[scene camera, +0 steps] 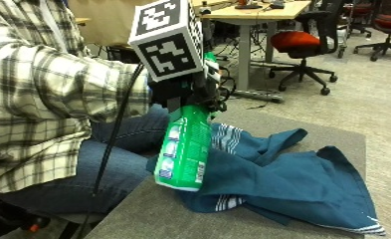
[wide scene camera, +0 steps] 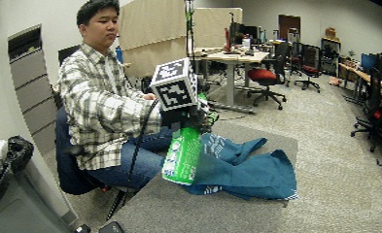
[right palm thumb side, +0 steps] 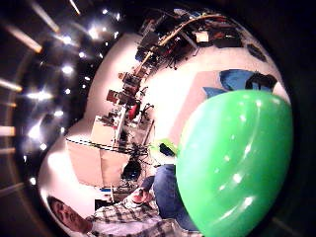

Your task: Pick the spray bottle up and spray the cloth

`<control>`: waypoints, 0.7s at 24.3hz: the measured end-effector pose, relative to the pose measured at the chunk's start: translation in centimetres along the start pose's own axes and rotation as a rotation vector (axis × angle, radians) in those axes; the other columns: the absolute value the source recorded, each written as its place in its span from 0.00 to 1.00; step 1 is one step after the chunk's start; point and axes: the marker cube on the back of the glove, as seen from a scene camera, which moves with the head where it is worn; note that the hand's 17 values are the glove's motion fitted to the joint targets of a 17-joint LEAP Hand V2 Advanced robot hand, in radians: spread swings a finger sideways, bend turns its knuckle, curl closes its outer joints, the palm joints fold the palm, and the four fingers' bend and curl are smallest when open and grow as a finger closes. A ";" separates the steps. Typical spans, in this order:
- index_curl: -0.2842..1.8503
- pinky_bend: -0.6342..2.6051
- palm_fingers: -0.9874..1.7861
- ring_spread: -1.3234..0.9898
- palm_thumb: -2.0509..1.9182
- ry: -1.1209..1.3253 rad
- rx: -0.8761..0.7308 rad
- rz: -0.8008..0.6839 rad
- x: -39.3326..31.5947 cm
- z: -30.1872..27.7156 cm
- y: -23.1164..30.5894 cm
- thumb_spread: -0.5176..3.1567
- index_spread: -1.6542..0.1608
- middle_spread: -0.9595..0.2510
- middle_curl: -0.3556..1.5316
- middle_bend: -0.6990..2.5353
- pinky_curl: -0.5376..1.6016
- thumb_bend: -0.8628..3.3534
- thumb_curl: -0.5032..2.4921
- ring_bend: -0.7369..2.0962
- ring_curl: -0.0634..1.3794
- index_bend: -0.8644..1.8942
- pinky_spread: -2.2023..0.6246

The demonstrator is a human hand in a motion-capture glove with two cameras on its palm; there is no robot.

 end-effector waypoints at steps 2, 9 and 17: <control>0.39 0.31 0.84 0.48 0.78 -0.059 0.034 0.010 0.3 -0.9 -0.1 0.14 0.77 0.66 0.46 0.39 0.44 0.20 0.42 0.46 0.37 0.47 0.72; 0.39 0.31 0.84 0.48 0.78 -0.377 0.215 0.071 0.9 -3.8 -0.8 0.14 0.77 0.66 0.46 0.39 0.44 0.20 0.42 0.46 0.37 0.46 0.72; 0.39 0.31 0.83 0.48 0.78 -0.740 0.304 0.046 -0.4 -6.2 -0.8 0.14 0.76 0.66 0.46 0.39 0.43 0.20 0.42 0.46 0.37 0.46 0.72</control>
